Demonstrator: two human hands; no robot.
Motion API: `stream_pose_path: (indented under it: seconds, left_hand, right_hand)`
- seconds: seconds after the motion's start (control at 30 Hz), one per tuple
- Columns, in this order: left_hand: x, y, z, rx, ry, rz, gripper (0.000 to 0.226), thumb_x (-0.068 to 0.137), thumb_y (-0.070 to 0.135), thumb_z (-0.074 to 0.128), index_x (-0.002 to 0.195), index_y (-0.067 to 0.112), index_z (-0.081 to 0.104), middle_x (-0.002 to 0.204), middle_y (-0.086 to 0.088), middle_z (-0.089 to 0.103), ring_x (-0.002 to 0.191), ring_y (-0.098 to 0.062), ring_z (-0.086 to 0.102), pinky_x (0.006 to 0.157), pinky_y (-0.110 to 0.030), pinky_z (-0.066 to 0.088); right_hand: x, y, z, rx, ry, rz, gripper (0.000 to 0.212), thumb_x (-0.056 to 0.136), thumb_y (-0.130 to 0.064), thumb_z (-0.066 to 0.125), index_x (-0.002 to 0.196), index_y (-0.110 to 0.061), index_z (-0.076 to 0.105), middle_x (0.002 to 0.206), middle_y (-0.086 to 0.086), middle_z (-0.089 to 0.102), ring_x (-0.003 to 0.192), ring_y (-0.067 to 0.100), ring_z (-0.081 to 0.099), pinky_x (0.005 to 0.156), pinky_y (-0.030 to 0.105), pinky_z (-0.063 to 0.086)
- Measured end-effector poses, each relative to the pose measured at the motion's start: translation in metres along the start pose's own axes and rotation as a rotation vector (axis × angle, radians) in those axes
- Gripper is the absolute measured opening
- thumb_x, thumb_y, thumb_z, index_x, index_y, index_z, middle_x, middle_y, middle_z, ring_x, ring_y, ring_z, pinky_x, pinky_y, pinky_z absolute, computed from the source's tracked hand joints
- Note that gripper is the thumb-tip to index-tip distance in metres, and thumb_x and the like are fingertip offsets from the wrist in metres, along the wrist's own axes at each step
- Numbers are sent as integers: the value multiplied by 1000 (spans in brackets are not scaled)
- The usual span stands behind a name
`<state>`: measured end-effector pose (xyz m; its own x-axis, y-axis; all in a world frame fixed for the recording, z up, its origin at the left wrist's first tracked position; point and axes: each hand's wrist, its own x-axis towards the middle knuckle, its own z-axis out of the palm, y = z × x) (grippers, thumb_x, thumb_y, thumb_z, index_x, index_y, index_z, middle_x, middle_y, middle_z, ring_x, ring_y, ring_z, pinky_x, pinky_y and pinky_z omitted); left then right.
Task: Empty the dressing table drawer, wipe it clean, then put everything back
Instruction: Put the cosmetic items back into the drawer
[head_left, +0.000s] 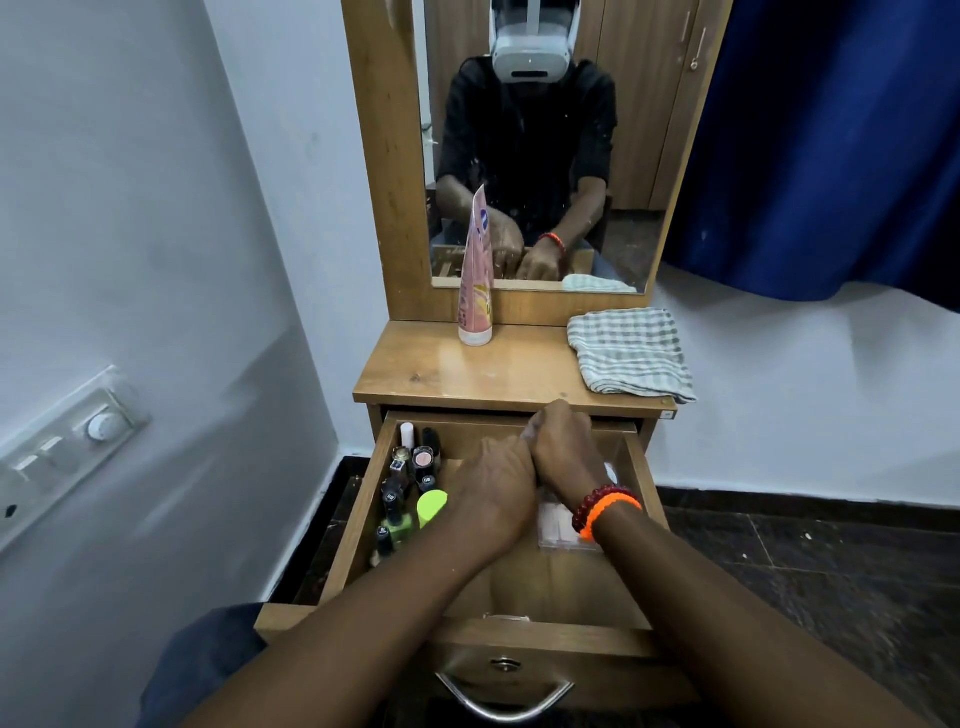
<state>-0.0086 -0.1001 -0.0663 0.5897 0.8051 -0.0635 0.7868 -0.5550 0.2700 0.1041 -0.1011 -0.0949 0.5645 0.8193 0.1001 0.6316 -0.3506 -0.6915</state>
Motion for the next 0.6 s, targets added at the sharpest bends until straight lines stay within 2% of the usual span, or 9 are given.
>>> stream_pose_path:
  seconds: [0.07, 0.1, 0.17, 0.23, 0.37, 0.47, 0.5, 0.53, 0.6]
  left_hand:
    - [-2, 0, -29, 3, 120, -20, 12, 92, 17, 65, 100, 11, 59, 98, -8, 66, 90, -27, 67, 68, -36, 53]
    - [0, -2, -45, -15, 200, -37, 15, 93, 23, 64, 101, 11, 59, 96, -8, 62, 89, -28, 65, 65, -35, 48]
    - [14, -12, -73, -85, 324, -80, 25, 91, 31, 69, 105, 14, 59, 96, -9, 58, 87, -29, 60, 63, -33, 40]
    - [36, -25, -90, -185, 389, -144, 34, 87, 37, 75, 107, 15, 59, 98, -6, 60, 85, -26, 58, 62, -32, 38]
    - [82, -51, -90, -292, 397, -205, 43, 84, 40, 78, 110, 12, 59, 105, -9, 63, 90, -28, 61, 64, -32, 40]
    - [112, -64, -82, -425, 372, -135, 33, 82, 32, 81, 101, 12, 64, 84, -1, 57, 77, -19, 53, 57, -28, 35]
    - [121, -67, -79, -478, 364, -96, 29, 80, 30, 82, 97, 13, 66, 81, 2, 58, 75, -16, 55, 56, -27, 37]
    - [130, -70, -77, -541, 358, -53, 34, 79, 29, 84, 102, 10, 70, 83, 2, 64, 77, -15, 61, 58, -24, 41]
    - [144, -75, -72, -637, 342, 8, 48, 78, 30, 85, 117, 9, 68, 101, -2, 73, 92, -17, 69, 72, -24, 51]
  right_hand:
    - [6, -10, -18, -31, 24, -76, 14, 91, -12, 64, 77, -10, 63, 82, 13, 65, 67, 23, 63, 52, 29, 51]
    - [11, -16, -28, -28, 44, -105, 15, 86, -16, 70, 74, -13, 62, 79, 14, 67, 64, 23, 65, 50, 28, 53]
    - [24, -34, -50, -1, 70, -129, 17, 79, -25, 77, 76, -17, 63, 78, 13, 70, 63, 26, 70, 54, 39, 62]
    - [37, -57, -72, 32, 96, -191, 18, 81, -29, 79, 85, -21, 63, 84, 12, 71, 67, 26, 71, 56, 44, 64]
    - [71, -104, -101, 34, 183, -417, 15, 88, -30, 74, 99, -23, 68, 84, 5, 73, 71, 21, 70, 70, 41, 64]
    - [96, -127, -96, 25, 247, -424, 29, 87, -46, 69, 104, -21, 69, 92, 7, 74, 81, 24, 72, 76, 40, 63]
    - [103, -133, -92, 15, 251, -420, 29, 89, -48, 69, 101, -21, 69, 94, 6, 73, 83, 24, 72, 73, 40, 62]
    - [109, -139, -88, 19, 242, -417, 28, 90, -49, 68, 92, -21, 68, 92, 6, 72, 81, 24, 72, 69, 40, 63]
    - [118, -148, -80, 23, 237, -410, 34, 89, -50, 69, 71, -22, 62, 86, 5, 71, 74, 24, 72, 64, 40, 63]
